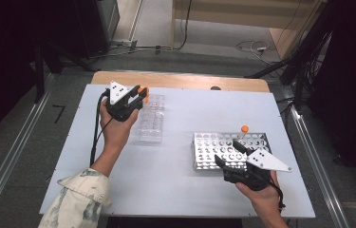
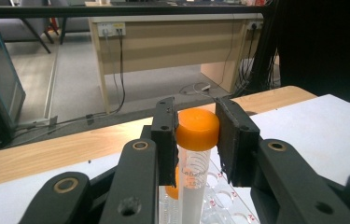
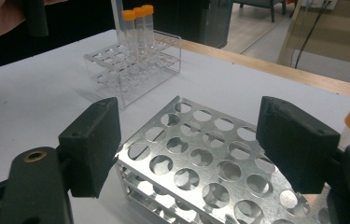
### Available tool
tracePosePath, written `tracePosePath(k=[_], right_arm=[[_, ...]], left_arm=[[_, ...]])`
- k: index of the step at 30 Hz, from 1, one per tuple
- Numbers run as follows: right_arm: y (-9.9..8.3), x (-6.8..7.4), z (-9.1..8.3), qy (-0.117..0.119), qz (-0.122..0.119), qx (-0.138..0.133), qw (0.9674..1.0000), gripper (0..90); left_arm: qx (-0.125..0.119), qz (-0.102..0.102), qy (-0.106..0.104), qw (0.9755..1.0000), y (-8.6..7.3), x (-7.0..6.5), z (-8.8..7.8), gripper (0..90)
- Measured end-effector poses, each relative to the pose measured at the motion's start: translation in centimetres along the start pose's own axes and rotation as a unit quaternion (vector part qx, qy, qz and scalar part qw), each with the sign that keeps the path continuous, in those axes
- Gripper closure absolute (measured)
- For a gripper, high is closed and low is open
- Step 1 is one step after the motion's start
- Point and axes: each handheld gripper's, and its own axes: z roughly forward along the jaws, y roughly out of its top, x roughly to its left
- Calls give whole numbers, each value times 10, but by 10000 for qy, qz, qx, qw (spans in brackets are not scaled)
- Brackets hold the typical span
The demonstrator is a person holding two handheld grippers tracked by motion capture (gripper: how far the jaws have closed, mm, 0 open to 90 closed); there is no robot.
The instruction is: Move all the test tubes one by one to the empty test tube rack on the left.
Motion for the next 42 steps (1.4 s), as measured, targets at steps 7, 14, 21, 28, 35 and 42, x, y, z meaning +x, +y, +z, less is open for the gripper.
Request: tracePosePath(k=[7,14,21,28,35,42], right_arm=[[0,-3,-2,-51,34,-9,10000,207],[-1,-4,-2,-75,69,-8,9999,208],[-1,-4,-2,-72,78,-5,9999,208],[-1,-5,-2,-86,81,1,9999,208],[-2,-5,-2,-108,96,7,9999,208],[-3,-6,-3,-140,106,-15,9998,208]], left_arm=[[114,40,10,9999,-3,-2,0,710],[210,13,9,9998,-18,-3,2,709],[324,41,58,9995,-31,-5,5,706],[396,116,104,9991,-40,-7,6,705],[445,16,70,9990,-44,-7,6,684],[452,-52,6,9990,-42,-11,4,433]])
